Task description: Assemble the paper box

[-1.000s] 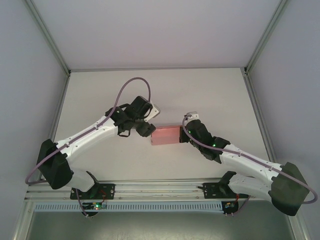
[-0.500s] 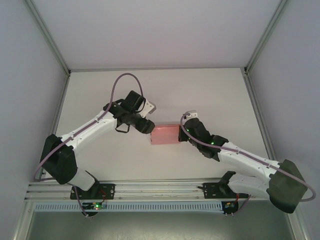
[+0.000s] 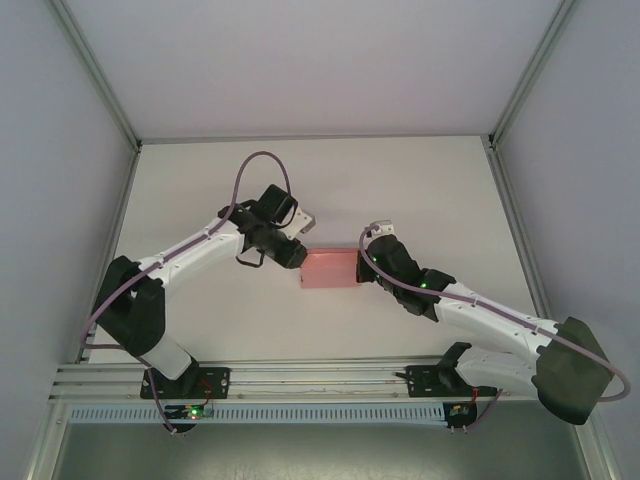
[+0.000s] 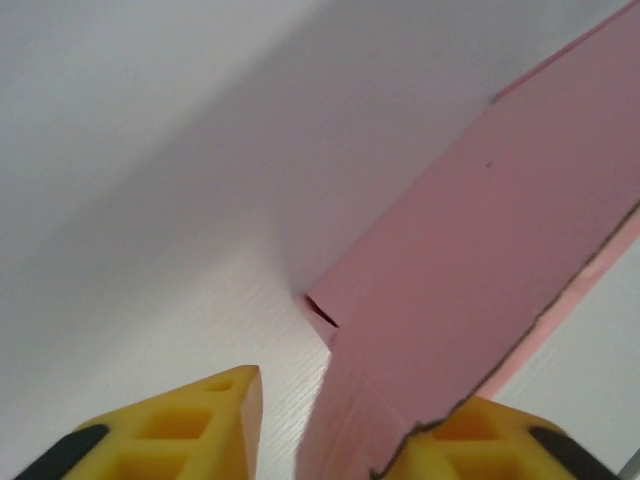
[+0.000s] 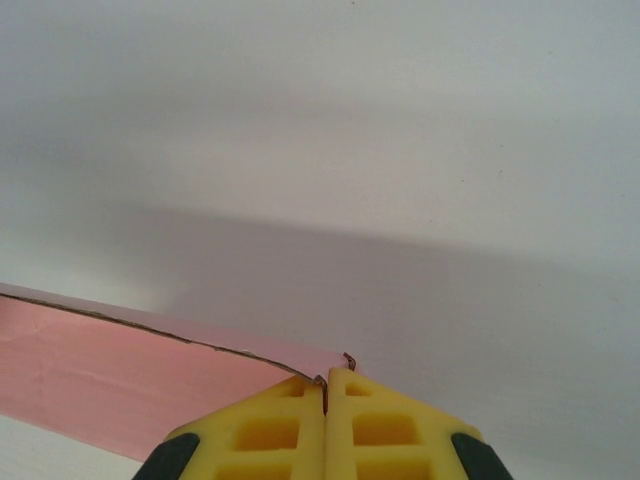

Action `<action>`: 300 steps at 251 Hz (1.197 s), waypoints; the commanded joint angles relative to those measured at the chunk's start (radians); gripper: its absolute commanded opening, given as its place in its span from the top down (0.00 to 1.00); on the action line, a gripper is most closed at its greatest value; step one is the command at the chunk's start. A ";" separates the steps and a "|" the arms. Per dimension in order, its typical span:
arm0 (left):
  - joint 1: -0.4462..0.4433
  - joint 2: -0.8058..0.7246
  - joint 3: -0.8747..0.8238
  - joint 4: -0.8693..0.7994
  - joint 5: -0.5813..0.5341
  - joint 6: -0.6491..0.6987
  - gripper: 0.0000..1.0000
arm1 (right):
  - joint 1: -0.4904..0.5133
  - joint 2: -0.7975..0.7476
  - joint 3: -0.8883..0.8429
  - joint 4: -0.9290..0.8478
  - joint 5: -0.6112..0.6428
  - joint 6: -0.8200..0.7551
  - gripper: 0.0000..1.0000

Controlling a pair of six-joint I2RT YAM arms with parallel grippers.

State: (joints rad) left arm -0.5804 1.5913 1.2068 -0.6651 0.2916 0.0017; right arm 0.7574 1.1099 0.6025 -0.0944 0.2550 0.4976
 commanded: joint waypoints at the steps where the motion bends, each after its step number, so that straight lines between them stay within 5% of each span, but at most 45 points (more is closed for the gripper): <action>1: 0.008 -0.018 0.051 -0.024 0.050 -0.054 0.69 | 0.018 0.026 -0.005 -0.105 -0.004 -0.012 1.00; 137: 0.007 -0.044 0.016 -0.049 -0.039 -0.059 0.67 | 0.043 0.020 0.006 -0.128 0.037 -0.031 1.00; 197: 0.007 -0.039 0.036 -0.016 0.024 -0.105 1.00 | 0.051 0.045 0.009 -0.126 0.049 -0.044 1.00; 300: 0.011 -0.024 0.122 -0.086 0.137 -0.389 1.00 | 0.183 0.147 0.055 -0.197 0.313 -0.069 1.00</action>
State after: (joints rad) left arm -0.5793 1.5551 1.2537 -0.7166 0.3408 -0.2588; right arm 0.9035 1.2022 0.6613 -0.1661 0.5358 0.4561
